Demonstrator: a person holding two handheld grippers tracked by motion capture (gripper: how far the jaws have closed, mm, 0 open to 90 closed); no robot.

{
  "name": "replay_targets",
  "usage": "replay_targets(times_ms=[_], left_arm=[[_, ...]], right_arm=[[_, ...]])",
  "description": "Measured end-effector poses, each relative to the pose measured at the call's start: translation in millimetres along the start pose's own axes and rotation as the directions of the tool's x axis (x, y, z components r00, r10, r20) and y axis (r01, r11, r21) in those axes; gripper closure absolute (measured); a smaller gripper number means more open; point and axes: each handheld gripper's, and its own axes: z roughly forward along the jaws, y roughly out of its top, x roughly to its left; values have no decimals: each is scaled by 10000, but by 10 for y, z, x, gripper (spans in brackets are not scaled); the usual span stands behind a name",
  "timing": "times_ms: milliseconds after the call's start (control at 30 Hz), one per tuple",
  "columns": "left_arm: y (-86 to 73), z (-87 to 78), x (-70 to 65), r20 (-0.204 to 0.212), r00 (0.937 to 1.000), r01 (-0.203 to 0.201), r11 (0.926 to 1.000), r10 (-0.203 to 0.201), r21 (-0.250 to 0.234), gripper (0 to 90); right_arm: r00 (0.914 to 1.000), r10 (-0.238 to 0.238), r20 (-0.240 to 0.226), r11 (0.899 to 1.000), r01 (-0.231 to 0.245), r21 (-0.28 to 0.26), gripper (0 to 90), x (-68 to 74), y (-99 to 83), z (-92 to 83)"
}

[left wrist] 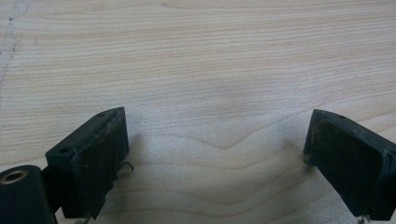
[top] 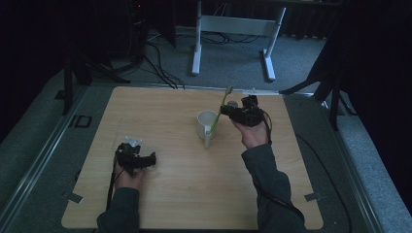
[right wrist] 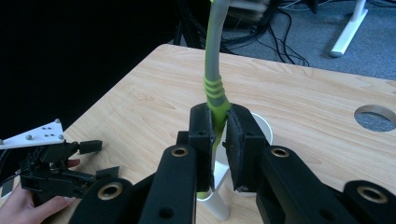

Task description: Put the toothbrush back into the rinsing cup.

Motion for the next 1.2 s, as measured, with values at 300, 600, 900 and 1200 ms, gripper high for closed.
replay_targets(times_ms=[300,600,900,1200], left_arm=[[0,0,0,-5,10000,-9,10000,9,5,70],[0,0,0,-2,10000,-9,10000,9,4,70],[0,0,0,-8,10000,-2,10000,2,0,70],[0,0,0,-10,10000,-10,10000,10,9,70]], right_arm=[[9999,-133,-45,9999,133,70,809,24,-18,55],[9998,-191,-50,9998,192,81,809,22,-43,93],[9997,-244,-64,9995,245,205,808,33,-74,157],[9996,-295,-5,9992,295,276,808,51,-90,188]])
